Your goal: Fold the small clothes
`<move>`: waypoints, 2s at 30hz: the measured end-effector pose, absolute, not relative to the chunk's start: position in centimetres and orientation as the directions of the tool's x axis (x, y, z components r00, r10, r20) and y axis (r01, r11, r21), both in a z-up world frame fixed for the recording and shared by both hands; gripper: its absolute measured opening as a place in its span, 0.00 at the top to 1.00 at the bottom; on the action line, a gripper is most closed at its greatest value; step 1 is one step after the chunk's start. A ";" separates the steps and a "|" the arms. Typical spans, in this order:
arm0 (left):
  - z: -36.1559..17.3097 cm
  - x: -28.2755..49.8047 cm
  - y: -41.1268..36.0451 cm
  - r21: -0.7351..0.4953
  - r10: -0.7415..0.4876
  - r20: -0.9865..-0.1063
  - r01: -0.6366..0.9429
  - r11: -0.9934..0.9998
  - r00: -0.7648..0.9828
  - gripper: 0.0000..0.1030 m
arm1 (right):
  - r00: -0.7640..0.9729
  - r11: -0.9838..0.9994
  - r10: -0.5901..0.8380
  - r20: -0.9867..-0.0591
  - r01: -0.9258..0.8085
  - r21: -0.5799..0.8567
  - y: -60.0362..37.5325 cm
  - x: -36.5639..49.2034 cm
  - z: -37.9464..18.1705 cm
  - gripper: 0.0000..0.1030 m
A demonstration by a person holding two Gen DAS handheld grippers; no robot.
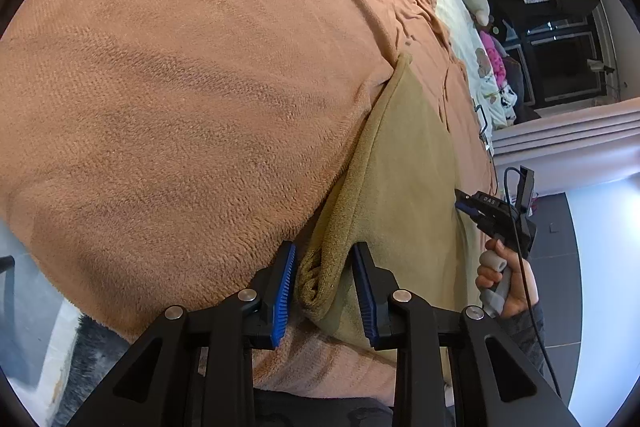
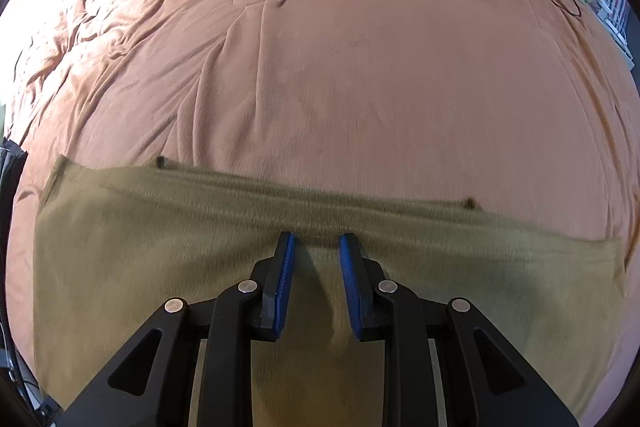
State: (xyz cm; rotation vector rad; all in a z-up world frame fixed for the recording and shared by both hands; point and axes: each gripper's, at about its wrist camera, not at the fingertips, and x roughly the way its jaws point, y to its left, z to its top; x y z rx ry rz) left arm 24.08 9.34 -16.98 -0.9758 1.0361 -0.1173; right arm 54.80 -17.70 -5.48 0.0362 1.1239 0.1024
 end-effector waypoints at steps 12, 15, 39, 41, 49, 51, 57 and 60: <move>-16.4 23.9 9.7 -0.758 -0.537 -0.637 -0.321 0.568 0.553 0.90 | 0.442 0.987 0.160 -0.883 -0.081 0.139 -18.3 50.7 -2.4 0.80; -15.5 24.0 9.6 -0.781 -0.557 -0.605 -0.287 0.554 0.569 0.91 | 0.442 0.981 0.196 -0.875 -0.091 0.173 -18.5 48.2 -2.0 0.80; -10.0 27.1 7.3 -0.875 -0.672 -0.435 -0.104 0.473 0.599 0.91 | 0.291 0.946 0.316 -0.903 -0.167 0.277 -19.3 37.1 -4.2 0.80; -9.8 27.3 7.1 -0.878 -0.677 -0.428 -0.098 0.468 0.598 0.91 | 0.288 0.946 0.314 -0.905 -0.177 0.272 -19.1 36.5 -4.2 0.80; -9.3 27.6 7.1 -0.892 -0.696 -0.399 -0.078 0.444 0.598 0.91 | 0.275 0.937 0.344 -0.898 -0.167 0.308 -19.0 33.9 -4.3 0.80; -9.1 27.8 7.1 -0.895 -0.701 -0.392 -0.071 0.440 0.596 0.91 | 0.270 0.934 0.353 -0.896 -0.162 0.319 -19.0 33.4 -4.4 0.80; -8.9 28.3 7.1 -0.907 -0.719 -0.368 -0.056 0.418 0.590 0.91 | 0.255 0.929 0.363 -0.896 -0.175 0.326 -18.7 32.1 -4.6 0.80; -8.7 28.4 7.0 -0.911 -0.725 -0.359 -0.050 0.410 0.587 0.91 | 0.248 0.923 0.378 -0.892 -0.175 0.342 -18.7 31.9 -4.5 0.80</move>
